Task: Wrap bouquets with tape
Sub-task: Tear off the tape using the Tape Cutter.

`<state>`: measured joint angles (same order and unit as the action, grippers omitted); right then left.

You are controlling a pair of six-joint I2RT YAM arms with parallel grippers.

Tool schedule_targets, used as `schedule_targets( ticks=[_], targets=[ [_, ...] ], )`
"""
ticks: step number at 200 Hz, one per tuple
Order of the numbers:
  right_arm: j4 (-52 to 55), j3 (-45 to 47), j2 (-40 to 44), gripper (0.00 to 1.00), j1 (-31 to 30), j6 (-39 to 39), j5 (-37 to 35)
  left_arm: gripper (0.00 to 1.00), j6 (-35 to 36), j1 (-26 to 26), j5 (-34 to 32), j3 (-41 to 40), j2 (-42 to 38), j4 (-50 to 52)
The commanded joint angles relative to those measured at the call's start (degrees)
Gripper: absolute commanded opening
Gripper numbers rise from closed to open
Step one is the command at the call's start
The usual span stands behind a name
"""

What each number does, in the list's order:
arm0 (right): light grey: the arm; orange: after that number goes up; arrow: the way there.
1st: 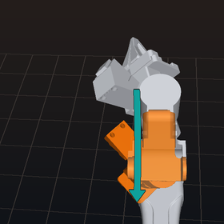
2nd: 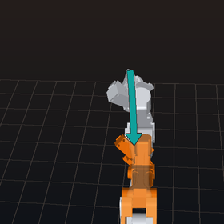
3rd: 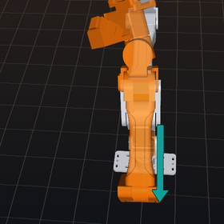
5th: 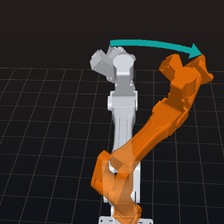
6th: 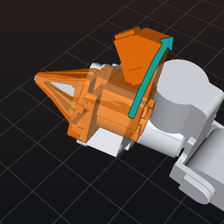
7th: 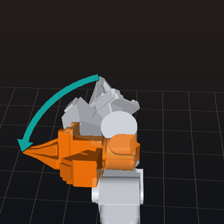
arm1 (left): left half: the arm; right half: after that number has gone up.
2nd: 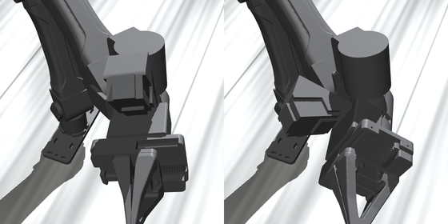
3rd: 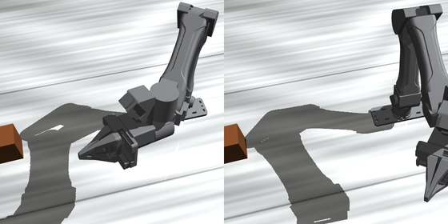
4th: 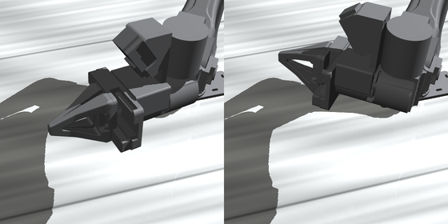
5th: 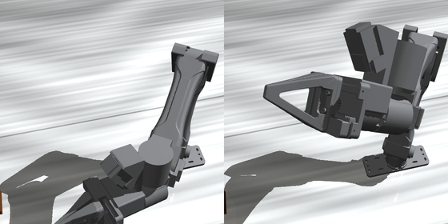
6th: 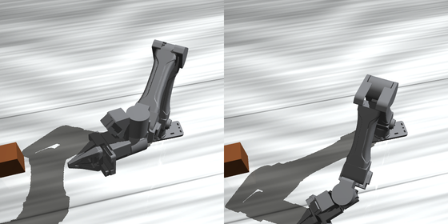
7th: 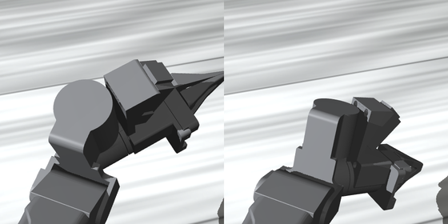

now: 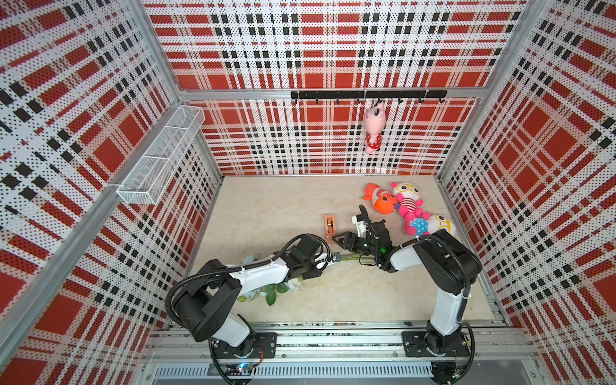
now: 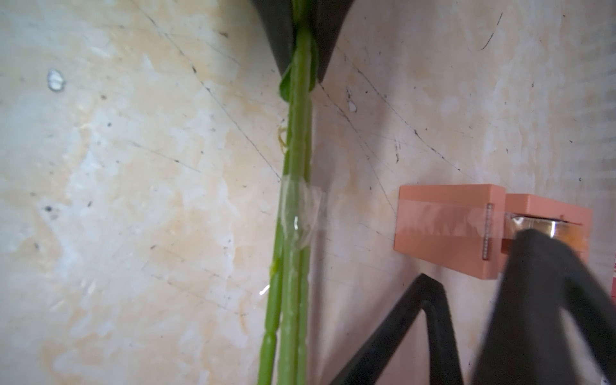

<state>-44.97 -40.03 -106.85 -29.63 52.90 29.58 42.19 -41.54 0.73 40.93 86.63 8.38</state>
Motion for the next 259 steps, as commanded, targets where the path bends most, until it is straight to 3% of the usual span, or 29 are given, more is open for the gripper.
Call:
schedule_targets(
  ticks=[1,86,115,259],
  targets=[
    [6.3,-0.93,3.75,0.64,-0.15,-3.56,-3.64,0.0,-0.52,0.41,0.6,0.99,-0.41,-0.1],
    [12.92,-2.13,5.95,0.6,-2.86,-5.05,-3.0,0.0,-0.16,0.93,1.27,0.78,-1.35,-0.41],
    [13.59,-3.22,5.51,0.53,-3.05,-4.67,-1.38,0.0,-0.17,0.93,1.48,0.47,-1.23,-0.81],
    [19.79,-6.25,6.61,0.54,-3.53,-7.25,-3.24,0.0,-0.32,1.33,0.92,1.69,0.98,0.03]
  ],
)
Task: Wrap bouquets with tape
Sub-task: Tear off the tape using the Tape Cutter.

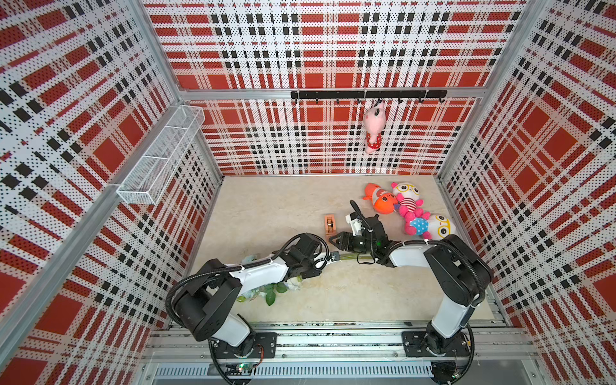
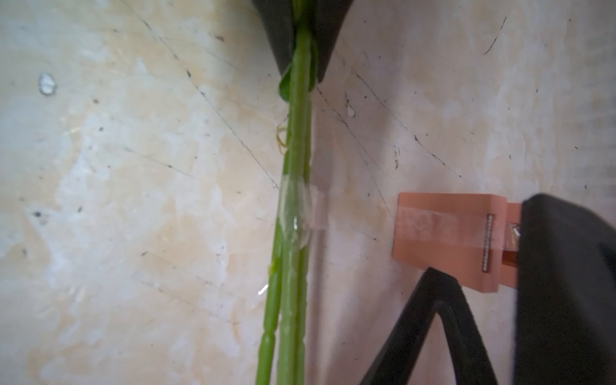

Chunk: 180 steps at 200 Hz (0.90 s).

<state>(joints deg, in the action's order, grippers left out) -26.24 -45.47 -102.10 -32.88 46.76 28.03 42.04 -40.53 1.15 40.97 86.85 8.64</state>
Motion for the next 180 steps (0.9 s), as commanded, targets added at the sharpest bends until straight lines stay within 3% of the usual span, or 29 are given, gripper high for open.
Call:
schedule_targets(
  ticks=[1,45,180],
  targets=[
    [1.04,-0.74,1.89,0.54,-0.26,-1.08,-1.68,0.0,-0.18,0.35,0.43,1.69,0.77,-0.22],
    [-6.87,5.38,3.17,0.55,-0.17,1.86,-1.64,0.0,-0.37,0.46,1.03,1.33,0.49,-0.65],
    [-3.48,0.53,-0.82,0.52,-0.97,1.03,-1.28,0.0,-0.11,0.54,1.25,1.15,-0.34,-1.24]
  ],
)
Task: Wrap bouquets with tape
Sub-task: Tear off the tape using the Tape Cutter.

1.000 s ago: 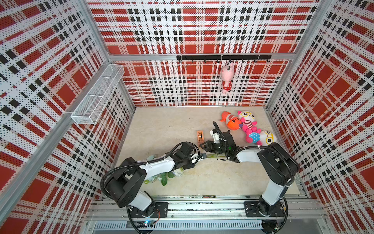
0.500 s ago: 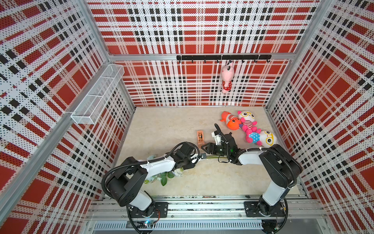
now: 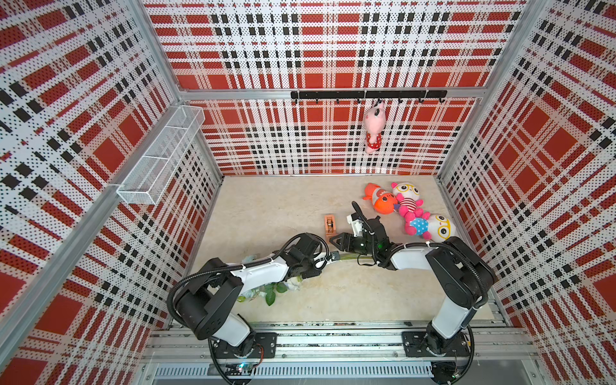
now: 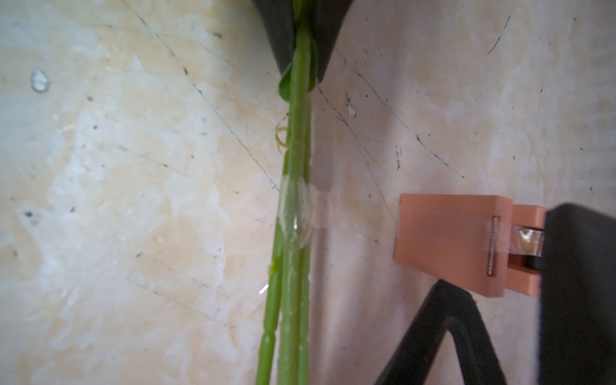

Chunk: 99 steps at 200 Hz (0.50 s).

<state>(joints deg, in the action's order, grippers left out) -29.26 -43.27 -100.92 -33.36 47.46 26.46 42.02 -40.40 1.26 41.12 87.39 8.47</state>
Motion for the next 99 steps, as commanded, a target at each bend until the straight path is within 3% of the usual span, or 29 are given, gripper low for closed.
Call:
schedule_targets(
  ticks=[1,99],
  targets=[
    [-0.41,-1.75,-2.08,0.52,-0.53,0.34,0.24,0.0,-0.05,0.41,1.22,0.99,-0.9,-1.08],
    [0.28,-3.9,-4.86,0.49,-0.55,-0.61,0.28,0.0,0.69,-1.78,0.27,-0.32,-3.99,-0.36]
  ],
)
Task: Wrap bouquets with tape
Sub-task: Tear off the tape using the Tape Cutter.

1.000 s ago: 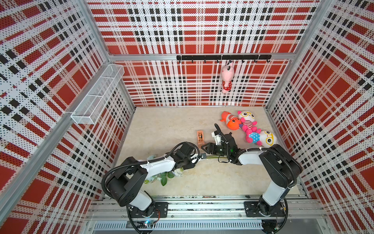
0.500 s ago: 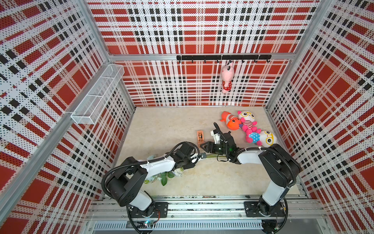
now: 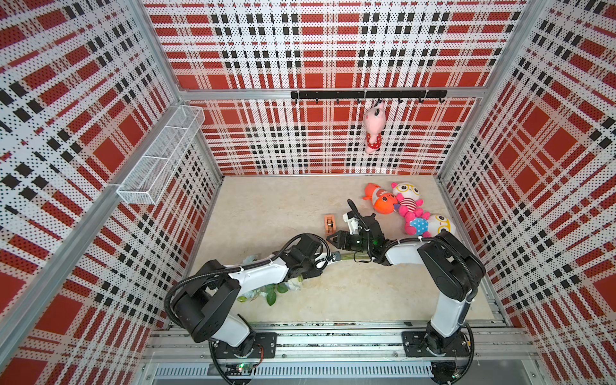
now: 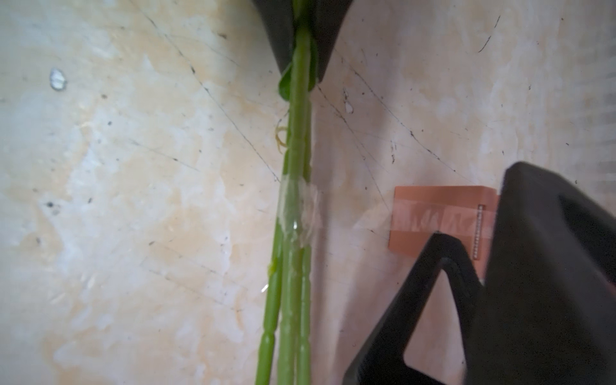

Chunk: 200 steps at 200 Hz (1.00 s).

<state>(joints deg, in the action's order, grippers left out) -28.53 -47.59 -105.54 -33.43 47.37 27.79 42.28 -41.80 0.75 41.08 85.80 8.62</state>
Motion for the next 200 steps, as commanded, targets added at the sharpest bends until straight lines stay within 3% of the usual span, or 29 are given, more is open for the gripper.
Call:
schedule_targets(
  ticks=[1,48,73,145,200],
  targets=[
    [-0.46,0.41,-0.27,0.49,-0.45,-0.52,-1.06,0.0,0.43,-0.39,0.75,-0.33,-2.44,-0.53],
    [-4.42,1.78,-1.69,0.43,-0.54,2.02,0.85,0.0,0.07,-0.39,0.73,-0.9,-3.43,-0.58],
    [-4.69,1.4,-1.87,0.35,-0.51,1.9,0.67,0.0,-0.04,-0.39,0.45,-0.94,-3.19,-0.59],
    [-6.72,2.09,-3.94,0.0,-0.44,3.47,0.89,0.0,-0.01,-0.14,-0.74,-0.31,-2.6,0.12],
    [-8.26,3.45,-6.17,0.0,-0.23,3.27,0.28,0.0,-0.26,-0.03,-1.53,-0.13,-1.87,-0.27]
  ],
)
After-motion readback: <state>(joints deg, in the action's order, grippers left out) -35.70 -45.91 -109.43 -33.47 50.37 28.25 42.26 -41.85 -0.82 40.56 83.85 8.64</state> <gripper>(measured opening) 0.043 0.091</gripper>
